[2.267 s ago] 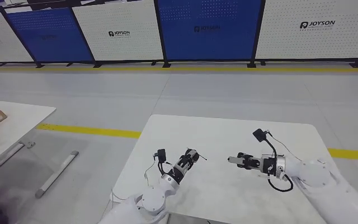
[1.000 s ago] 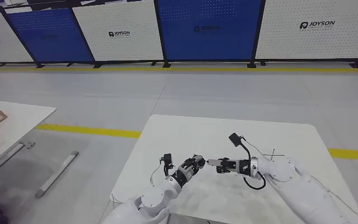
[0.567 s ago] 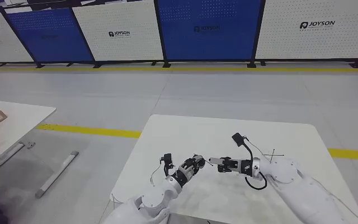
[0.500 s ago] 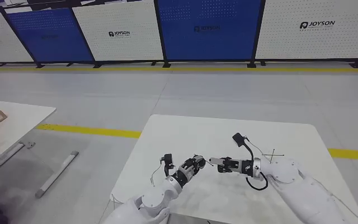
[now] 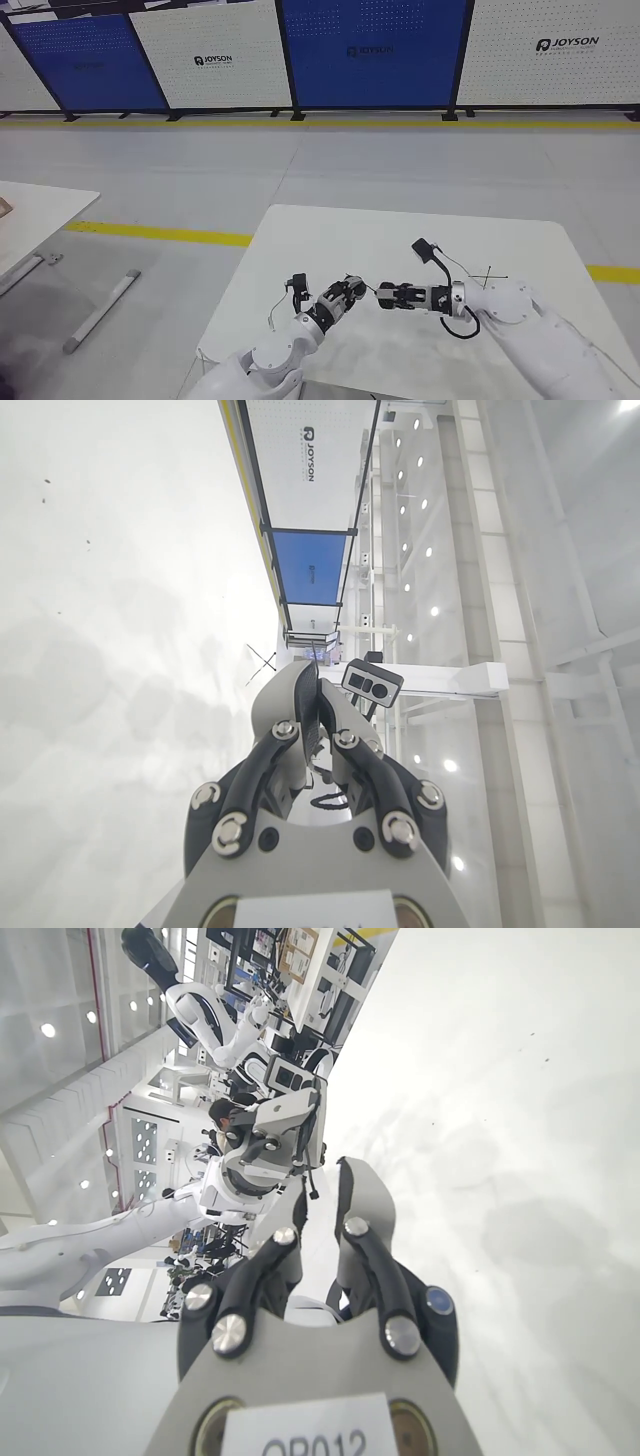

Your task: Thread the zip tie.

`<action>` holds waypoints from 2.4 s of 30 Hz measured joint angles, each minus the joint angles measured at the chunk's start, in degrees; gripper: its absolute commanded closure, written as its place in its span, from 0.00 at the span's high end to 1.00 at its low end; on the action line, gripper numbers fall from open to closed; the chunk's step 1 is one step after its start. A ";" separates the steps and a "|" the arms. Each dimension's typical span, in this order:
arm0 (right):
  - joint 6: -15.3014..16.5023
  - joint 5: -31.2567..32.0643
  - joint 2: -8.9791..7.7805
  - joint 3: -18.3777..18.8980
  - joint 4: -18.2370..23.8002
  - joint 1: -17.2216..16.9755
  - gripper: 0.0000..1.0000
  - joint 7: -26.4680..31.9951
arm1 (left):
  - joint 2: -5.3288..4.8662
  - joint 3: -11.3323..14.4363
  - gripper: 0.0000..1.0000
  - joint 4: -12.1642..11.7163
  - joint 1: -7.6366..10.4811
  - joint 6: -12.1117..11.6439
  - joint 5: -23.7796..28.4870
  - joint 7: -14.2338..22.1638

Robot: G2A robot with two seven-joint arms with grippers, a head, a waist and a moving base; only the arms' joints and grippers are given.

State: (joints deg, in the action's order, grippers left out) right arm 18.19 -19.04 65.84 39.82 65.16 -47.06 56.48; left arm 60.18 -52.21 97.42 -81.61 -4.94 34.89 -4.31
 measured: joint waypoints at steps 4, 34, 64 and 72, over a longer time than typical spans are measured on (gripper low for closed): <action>-0.07 0.32 0.20 0.37 -0.17 -0.05 0.00 0.19 | 0.23 -0.35 0.00 0.03 -0.28 -0.09 -0.31 0.15; -0.15 0.52 0.13 2.72 0.91 -1.31 0.00 5.26 | 0.53 -0.33 1.00 -0.62 -0.94 -0.59 -7.19 5.13; -2.27 1.01 -0.28 4.18 0.55 -0.73 0.00 8.76 | 0.81 -1.27 1.00 -2.08 -1.01 -3.09 -8.31 8.94; -2.27 1.01 -0.28 4.18 0.55 -0.73 0.00 8.76 | 1.26 -0.37 1.00 -2.88 -1.17 -5.32 -9.74 9.92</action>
State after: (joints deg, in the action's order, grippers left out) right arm 15.92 -18.03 65.56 44.01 65.71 -47.79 65.23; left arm 61.44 -52.58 94.53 -82.78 -10.26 25.15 5.62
